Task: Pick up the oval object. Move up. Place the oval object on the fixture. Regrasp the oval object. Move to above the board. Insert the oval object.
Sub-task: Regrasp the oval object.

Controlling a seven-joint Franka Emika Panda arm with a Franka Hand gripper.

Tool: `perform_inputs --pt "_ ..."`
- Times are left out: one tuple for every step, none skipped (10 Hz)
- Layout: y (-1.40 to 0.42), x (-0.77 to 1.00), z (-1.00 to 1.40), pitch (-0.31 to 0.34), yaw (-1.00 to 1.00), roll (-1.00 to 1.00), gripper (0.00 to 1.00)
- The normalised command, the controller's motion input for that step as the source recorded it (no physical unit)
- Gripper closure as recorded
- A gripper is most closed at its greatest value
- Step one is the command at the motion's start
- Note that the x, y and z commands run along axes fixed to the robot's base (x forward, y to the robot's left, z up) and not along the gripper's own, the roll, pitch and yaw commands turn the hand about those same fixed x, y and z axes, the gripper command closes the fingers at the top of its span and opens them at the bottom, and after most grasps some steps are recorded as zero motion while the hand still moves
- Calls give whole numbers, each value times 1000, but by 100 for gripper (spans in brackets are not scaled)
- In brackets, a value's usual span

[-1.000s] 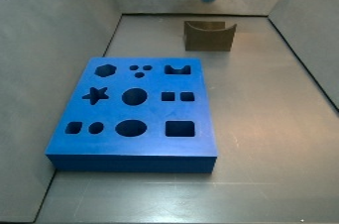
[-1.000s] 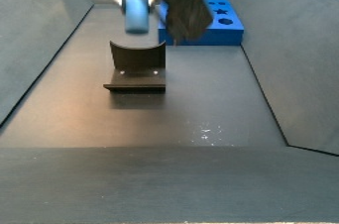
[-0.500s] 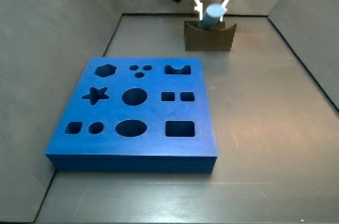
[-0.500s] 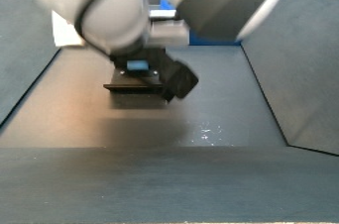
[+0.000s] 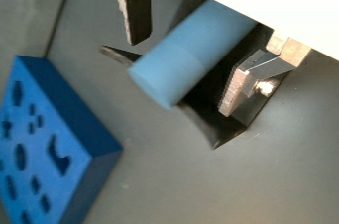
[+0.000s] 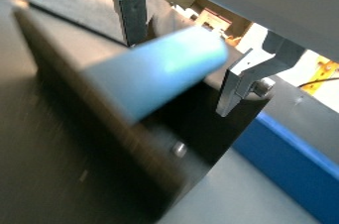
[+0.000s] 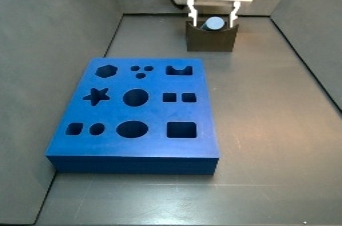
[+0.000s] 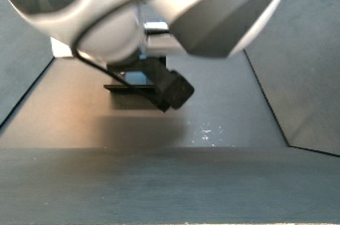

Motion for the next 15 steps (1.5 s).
perform_inputs --pt "6 -16 1000 59 -39 1 0" --pt "6 -22 1000 50 -38 9 0" --pt "6 -36 1000 29 -37 29 0" --pt "6 -39 925 21 -35 36 0" --pt "6 -40 672 9 -29 44 0" --pt "4 -34 482 5 -22 43 0" --pt "6 -31 220 5 -12 38 0" --pt "-912 -145 994 54 24 1000 0" --pt "-877 -127 896 54 25 1000 0" --pt "-752 -120 773 44 23 1000 0" --pt "-538 -106 512 34 22 1000 0" --pt "-424 -86 364 32 22 1000 0" --pt "-180 -40 76 30 22 1000 0" --pt "-51 -10 18 32 22 1000 0" --pt "-8 1 13 34 22 1000 0"
